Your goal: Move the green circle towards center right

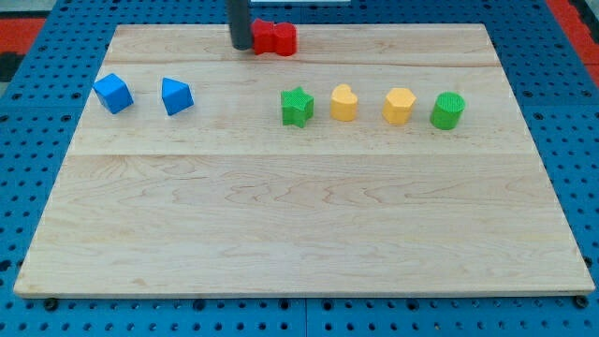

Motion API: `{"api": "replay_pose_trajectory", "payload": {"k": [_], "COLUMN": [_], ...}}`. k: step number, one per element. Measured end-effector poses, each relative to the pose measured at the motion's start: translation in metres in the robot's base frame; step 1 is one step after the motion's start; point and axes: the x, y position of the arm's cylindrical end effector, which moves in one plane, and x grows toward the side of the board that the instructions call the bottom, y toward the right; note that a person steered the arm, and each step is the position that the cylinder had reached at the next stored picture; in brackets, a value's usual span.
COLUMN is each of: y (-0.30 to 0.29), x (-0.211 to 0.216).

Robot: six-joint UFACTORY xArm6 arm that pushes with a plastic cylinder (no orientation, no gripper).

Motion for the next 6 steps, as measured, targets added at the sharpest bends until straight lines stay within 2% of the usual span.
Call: {"api": "replay_pose_trajectory", "payload": {"k": [1,2,3,5,6], "y": [0.02,0.057,0.167,0.254,0.248], "x": [0.002,0.038,0.044,0.131,0.152]}}
